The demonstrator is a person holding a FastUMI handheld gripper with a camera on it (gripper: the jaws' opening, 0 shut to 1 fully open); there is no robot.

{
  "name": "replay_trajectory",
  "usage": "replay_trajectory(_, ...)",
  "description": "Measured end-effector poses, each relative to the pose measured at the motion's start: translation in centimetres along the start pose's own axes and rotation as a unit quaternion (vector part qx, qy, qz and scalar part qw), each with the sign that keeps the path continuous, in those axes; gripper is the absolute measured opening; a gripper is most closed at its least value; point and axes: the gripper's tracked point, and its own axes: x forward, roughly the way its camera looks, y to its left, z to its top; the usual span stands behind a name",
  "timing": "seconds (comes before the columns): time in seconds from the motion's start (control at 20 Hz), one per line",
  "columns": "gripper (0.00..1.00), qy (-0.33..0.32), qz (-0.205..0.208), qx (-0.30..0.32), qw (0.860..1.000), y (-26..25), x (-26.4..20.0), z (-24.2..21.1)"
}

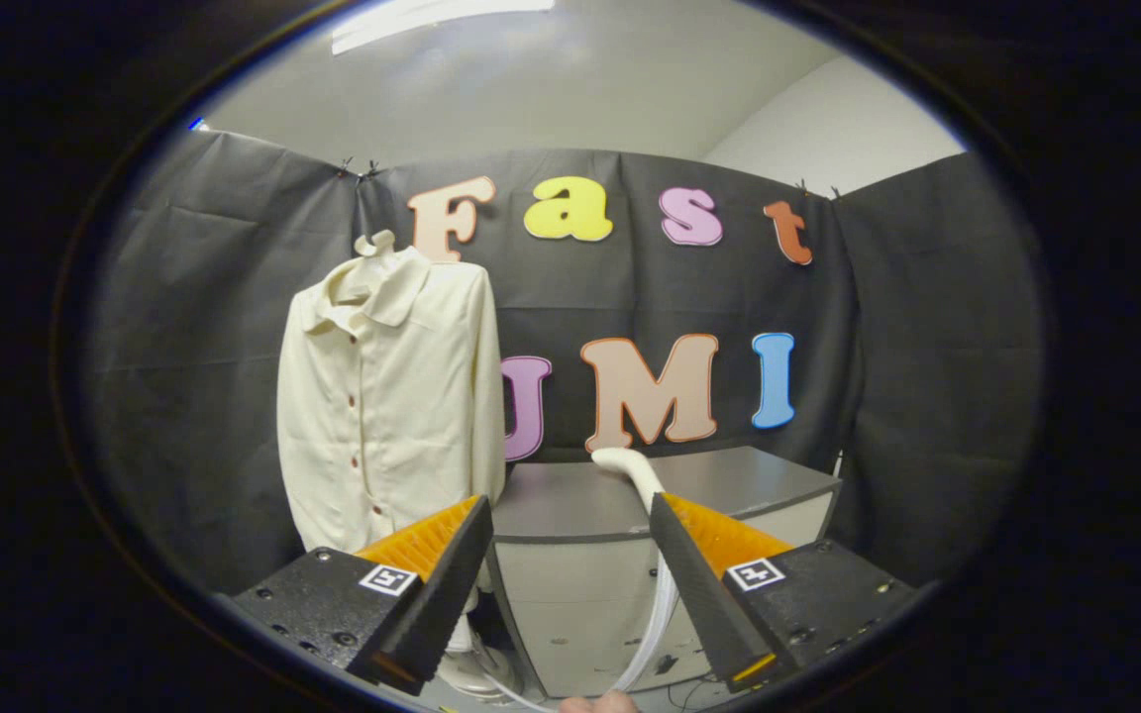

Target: Iron the clothes twice with a garment steamer, once on the left side and once on the right side.

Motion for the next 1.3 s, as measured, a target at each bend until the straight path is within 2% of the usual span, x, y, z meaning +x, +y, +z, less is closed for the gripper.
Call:
replay_trajectory(0.35,0.98,0.032,0.012,-0.011,0.999,-4.8,8.6,-3.9)
replay_trajectory(0.65,0.98,0.030,0.002,-0.029,0.999,-8.1,16.0,-5.4)
replay_trajectory(1.0,0.98,0.055,-0.009,-0.028,0.998,-9.5,22.8,-7.8)
replay_trajectory(1.15,0.98,0.089,-0.006,-0.042,0.995,-9.4,26.2,-9.2)
replay_trajectory(1.3,0.97,0.185,0.001,-0.042,0.982,-9.6,27.3,-12.8)
